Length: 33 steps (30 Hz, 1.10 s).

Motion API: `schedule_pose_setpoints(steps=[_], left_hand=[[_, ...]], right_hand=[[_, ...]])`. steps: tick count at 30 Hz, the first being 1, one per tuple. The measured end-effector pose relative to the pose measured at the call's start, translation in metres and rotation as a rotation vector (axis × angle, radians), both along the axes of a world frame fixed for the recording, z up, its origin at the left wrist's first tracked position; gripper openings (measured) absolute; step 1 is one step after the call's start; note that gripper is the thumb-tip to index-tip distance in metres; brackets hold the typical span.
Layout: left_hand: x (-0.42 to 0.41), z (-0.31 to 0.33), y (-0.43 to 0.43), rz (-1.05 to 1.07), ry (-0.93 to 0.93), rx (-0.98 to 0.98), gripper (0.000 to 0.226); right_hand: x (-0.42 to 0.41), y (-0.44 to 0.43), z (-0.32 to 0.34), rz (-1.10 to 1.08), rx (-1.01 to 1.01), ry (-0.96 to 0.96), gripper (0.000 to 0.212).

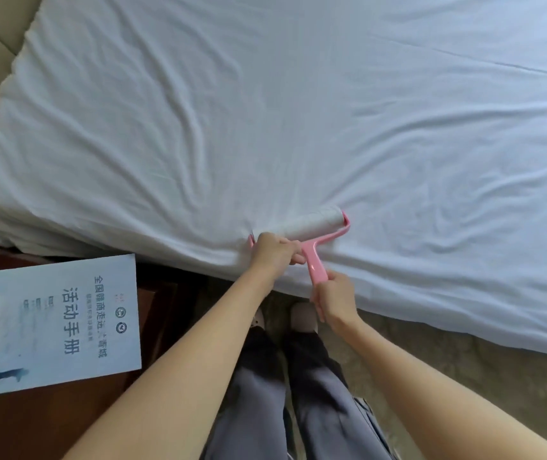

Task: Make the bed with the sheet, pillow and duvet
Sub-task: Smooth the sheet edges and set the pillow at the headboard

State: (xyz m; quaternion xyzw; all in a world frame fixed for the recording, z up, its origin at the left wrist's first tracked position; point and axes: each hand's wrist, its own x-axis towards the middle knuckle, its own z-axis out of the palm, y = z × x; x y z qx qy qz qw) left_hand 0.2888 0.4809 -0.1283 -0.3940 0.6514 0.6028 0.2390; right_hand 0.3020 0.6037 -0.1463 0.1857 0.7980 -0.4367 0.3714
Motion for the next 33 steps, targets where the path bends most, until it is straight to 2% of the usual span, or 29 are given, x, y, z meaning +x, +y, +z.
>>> schedule_pose_setpoints(steps=[3, 7, 20, 25, 33], left_hand=[[-0.002, -0.011, 0.001, 0.004, -0.021, -0.055, 0.02], [-0.013, -0.018, -0.009, 0.075, 0.017, -0.082, 0.018], [-0.054, -0.032, -0.059, 0.188, 0.021, -0.197, 0.024], [-0.039, -0.035, -0.055, 0.178, -0.06, -0.249, 0.028], [-0.005, -0.037, -0.016, 0.19, -0.084, -0.23, 0.023]], right_hand=[[-0.006, -0.002, -0.008, -0.002, -0.01, -0.035, 0.025], [-0.035, -0.023, -0.01, 0.036, -0.041, -0.079, 0.019], [-0.126, -0.093, -0.012, 0.004, -0.087, -0.061, 0.024], [-0.116, -0.081, -0.012, 0.021, -0.097, -0.087, 0.025], [-0.05, -0.02, -0.027, 0.074, -0.08, -0.138, 0.025]])
